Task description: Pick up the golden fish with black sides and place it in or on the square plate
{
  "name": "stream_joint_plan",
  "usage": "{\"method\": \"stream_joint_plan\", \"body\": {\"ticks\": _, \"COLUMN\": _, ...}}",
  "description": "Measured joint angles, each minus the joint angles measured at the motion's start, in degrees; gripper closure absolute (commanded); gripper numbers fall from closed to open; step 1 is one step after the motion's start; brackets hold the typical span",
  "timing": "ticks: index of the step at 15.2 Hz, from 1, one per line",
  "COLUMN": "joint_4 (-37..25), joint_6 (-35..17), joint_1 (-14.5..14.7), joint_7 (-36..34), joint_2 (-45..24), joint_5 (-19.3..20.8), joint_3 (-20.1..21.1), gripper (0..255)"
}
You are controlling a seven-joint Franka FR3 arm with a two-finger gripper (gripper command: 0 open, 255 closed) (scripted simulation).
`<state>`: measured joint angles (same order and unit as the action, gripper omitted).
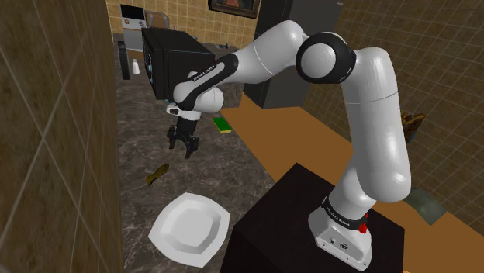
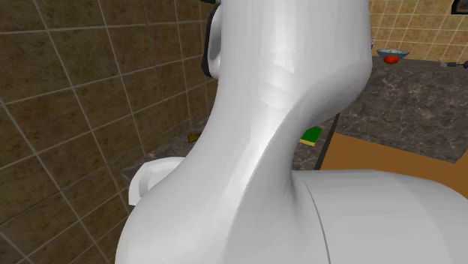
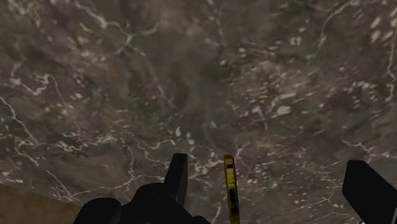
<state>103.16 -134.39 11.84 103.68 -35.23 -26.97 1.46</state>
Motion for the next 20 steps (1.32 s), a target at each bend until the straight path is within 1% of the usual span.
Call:
{"method": "stream_joint_plan", "body": {"ticks": 2, "joint_4": -3.61, "joint_6": 0.28, "joint_1": 0.25, "joint_7": 2.51, "joint_2": -3.21, "joint_5": 0.34, "joint_3": 1.34, "gripper": 0}}
{"method": "stream_joint_plan", "body": {"ticks": 5, "joint_4": -5.83, "joint_6": -0.31, "joint_1": 0.56, "joint_7": 4.02, "joint_2": -5.92, "joint_5": 0.38, "joint_3": 2.25, "gripper": 0}}
{"method": "stream_joint_plan", "body": {"ticks": 11, "joint_4": -6.89, "joint_6": -2.85, "joint_1": 1.21, "joint_7": 4.53, "joint_2": -9.32, "joint_5": -0.13, "joint_3": 2.9, "gripper": 0}}
{"method": "stream_joint_plan", "body": {"ticks": 17, "joint_4": -6.86, "joint_6": -3.27, "joint_1": 1.3, "joint_7": 4.6, "joint_2": -9.66, "joint_5": -0.23, "joint_3": 2.99, "gripper": 0}}
{"method": "stream_joint_plan", "body": {"ticks": 18, "joint_4": -6.86, "joint_6": -3.27, "joint_1": 1.3, "joint_7": 4.6, "joint_2": -9.66, "joint_5": -0.23, "joint_3": 2.99, "gripper": 255}}
{"method": "stream_joint_plan", "body": {"ticks": 20, "joint_4": -6.92, "joint_6": -3.31, "joint_1": 1.29, "joint_7": 4.6, "joint_2": -9.6, "joint_5": -0.24, "joint_3": 2.99, "gripper": 255}}
